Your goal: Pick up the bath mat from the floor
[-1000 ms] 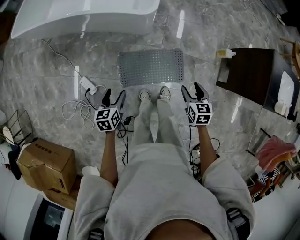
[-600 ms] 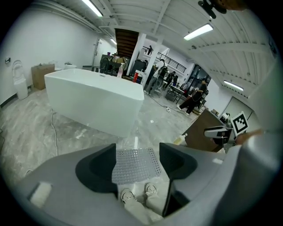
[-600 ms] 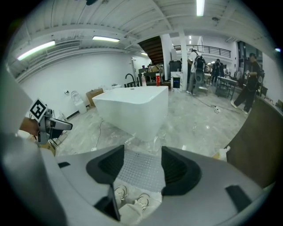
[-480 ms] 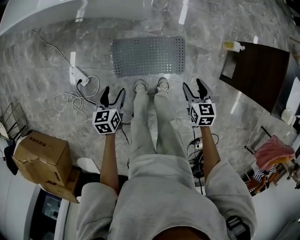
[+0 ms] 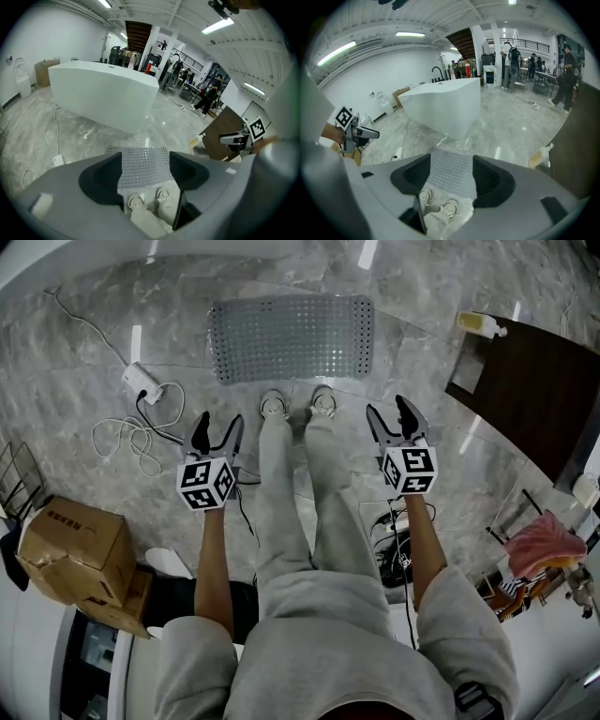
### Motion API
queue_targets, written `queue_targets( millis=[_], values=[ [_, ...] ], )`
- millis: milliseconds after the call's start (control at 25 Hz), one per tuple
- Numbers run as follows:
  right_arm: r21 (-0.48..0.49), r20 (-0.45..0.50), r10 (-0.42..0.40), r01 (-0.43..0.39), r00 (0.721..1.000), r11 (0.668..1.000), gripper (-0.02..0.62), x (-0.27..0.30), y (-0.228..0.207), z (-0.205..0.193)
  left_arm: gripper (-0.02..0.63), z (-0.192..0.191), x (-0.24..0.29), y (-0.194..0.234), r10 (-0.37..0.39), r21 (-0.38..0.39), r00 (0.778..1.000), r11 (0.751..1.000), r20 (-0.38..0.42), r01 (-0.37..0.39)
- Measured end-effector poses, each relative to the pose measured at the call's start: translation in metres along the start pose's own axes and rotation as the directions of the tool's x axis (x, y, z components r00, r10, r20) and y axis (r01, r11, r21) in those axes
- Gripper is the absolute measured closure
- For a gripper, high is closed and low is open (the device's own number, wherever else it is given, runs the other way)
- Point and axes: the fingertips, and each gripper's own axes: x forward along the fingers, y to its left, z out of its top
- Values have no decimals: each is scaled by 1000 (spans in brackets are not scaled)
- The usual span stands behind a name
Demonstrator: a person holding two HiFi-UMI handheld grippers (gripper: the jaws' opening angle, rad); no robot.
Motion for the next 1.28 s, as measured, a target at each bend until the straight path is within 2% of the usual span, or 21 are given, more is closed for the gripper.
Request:
queue_targets(
  millis=[200,360,560,1080,1280],
  values=[
    [0,-42,1,-1,999,1000,331,29,-11,-33,291,-37,25,15,0,-15,999,1000,-51,-1],
    [3,-55,5,-5,998,1000,324,49,-18,-52,288,-56,43,26,0,-24,998,1000,-57,-2],
    [0,-52,18,-18,998,1000,319,79,-23,-70,285,-72,71,38,-1,-26,999,1000,-50,0],
    [-10,-75,24,-25,997,1000,314,144,-37,-116,285,-103,135,61,-7,37,997,999,-83,10],
    [-3,-82,8,-9,997,1000,302,166,-51,-137,279,-115,160,73,-4,23,996,1000,-85,6]
  ],
)
